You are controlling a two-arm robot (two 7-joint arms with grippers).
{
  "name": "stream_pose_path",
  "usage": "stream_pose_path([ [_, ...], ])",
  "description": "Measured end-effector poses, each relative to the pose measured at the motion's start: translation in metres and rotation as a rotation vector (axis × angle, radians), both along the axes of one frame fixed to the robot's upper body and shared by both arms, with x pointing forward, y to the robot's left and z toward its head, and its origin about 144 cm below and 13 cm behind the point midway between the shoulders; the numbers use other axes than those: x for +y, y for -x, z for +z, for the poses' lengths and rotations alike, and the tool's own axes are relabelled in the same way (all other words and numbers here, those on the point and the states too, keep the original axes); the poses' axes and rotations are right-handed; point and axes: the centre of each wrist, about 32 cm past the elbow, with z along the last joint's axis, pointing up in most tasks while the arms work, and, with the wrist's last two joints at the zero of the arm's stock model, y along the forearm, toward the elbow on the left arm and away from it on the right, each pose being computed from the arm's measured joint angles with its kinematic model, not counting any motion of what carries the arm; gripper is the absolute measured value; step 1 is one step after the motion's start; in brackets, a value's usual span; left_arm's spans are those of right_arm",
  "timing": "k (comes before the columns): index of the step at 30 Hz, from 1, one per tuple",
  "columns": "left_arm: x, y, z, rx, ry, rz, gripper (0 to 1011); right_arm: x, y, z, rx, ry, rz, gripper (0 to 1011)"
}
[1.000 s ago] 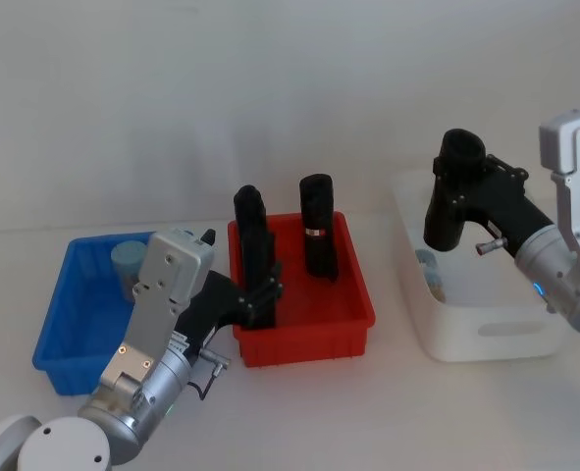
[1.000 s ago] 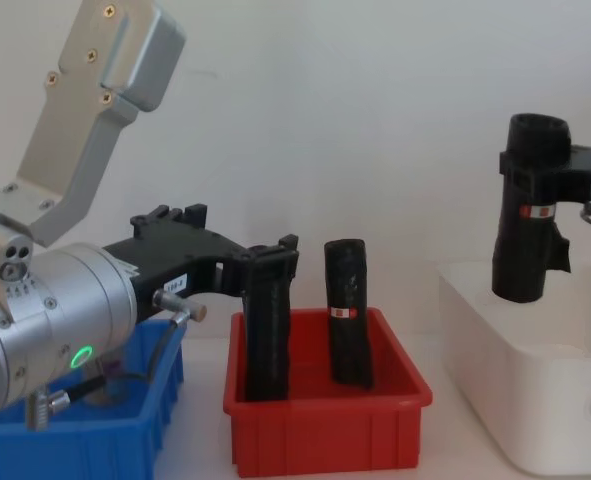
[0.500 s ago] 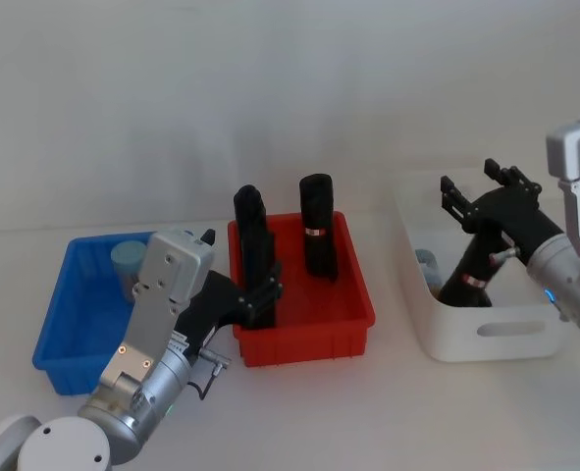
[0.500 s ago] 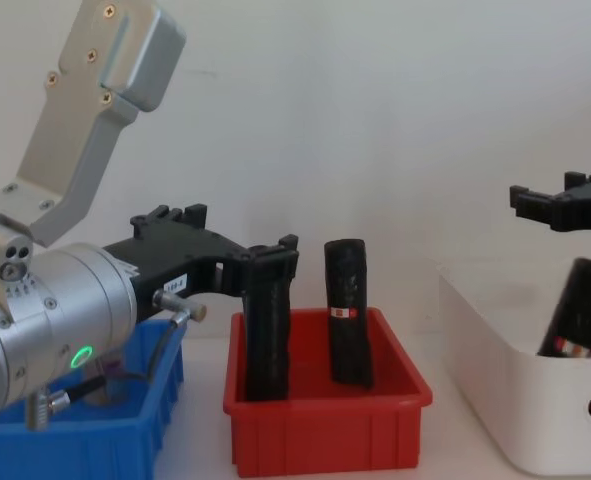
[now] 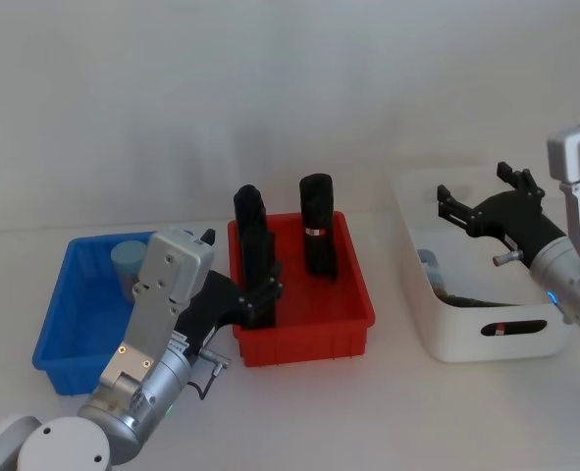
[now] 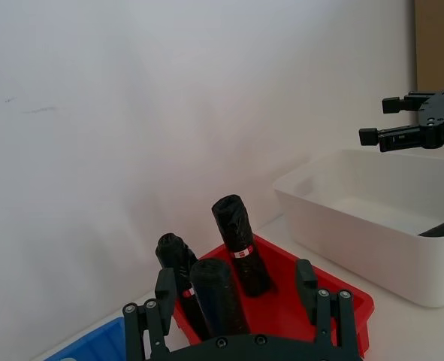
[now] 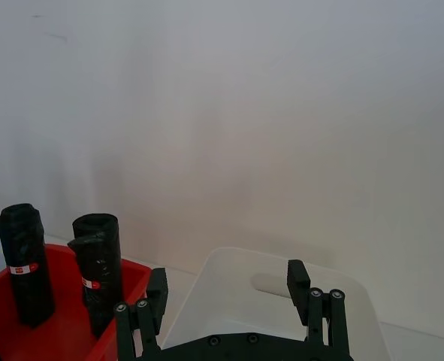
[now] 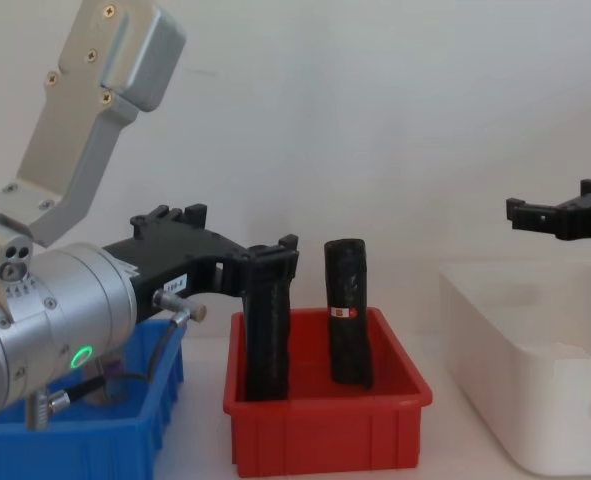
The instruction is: Pick the cotton swabs from the blue box and place them into the white box.
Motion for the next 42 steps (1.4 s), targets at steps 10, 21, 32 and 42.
stream_pose_path([
  [10,0.0000,0.0000,0.0000,0.000,0.000,0.000,1000,-0.0011,-0.0004,-0.0006,0.004,0.002,-0.002,1002],
  [21,0.0000,0.0000,0.0000,0.000,0.000,0.000,1000,-0.0015,-0.0007,-0.0009,0.007,0.003,-0.003,1002],
  [32,0.0000,0.0000,0.0000,0.000,0.000,0.000,1000,-0.0016,-0.0008,-0.0012,0.008,0.003,-0.003,1002],
  [42,0.0000,0.0000,0.0000,0.000,0.000,0.000,1000,-0.0016,-0.0008,-0.0013,0.008,0.003,-0.003,1002],
])
